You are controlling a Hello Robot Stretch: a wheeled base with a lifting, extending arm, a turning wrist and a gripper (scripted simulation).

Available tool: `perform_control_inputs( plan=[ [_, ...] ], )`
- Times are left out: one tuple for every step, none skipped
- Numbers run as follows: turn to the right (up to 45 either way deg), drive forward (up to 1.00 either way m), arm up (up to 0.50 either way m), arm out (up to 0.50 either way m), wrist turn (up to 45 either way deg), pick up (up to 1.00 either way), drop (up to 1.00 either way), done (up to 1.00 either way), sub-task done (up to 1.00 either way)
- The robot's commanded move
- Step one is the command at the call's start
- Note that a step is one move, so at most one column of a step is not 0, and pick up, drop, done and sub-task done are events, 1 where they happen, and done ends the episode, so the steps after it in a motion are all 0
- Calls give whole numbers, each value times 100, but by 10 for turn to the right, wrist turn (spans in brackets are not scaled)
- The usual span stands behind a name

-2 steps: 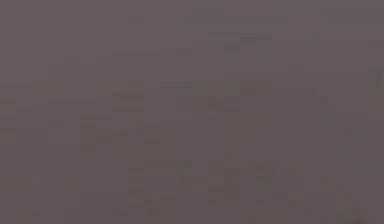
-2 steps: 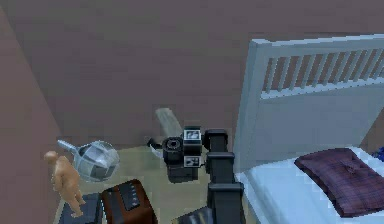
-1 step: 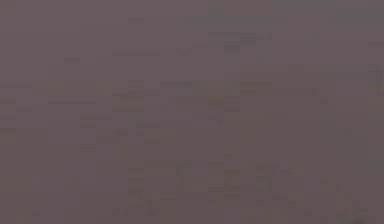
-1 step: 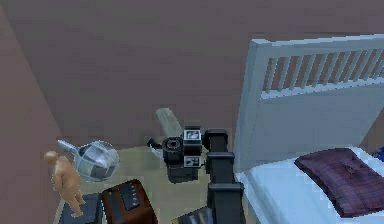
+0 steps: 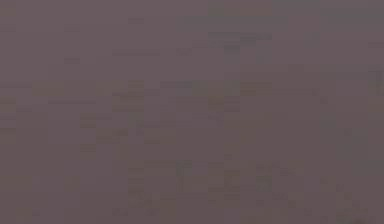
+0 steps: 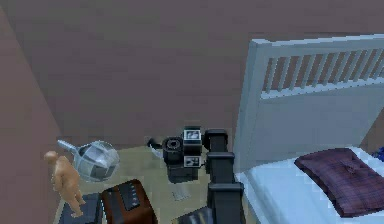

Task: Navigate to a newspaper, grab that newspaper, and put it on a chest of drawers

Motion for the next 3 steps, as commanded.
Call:
perform_control_inputs(
  plan=[
    [0, 0, 10, 0, 0, 0, 0, 0, 0],
    [0, 0, 0, -8, 0, 0, 0, 0, 0],
    [0, 0, 0, 0, 0, 0, 0, 100, 0]
  ],
)
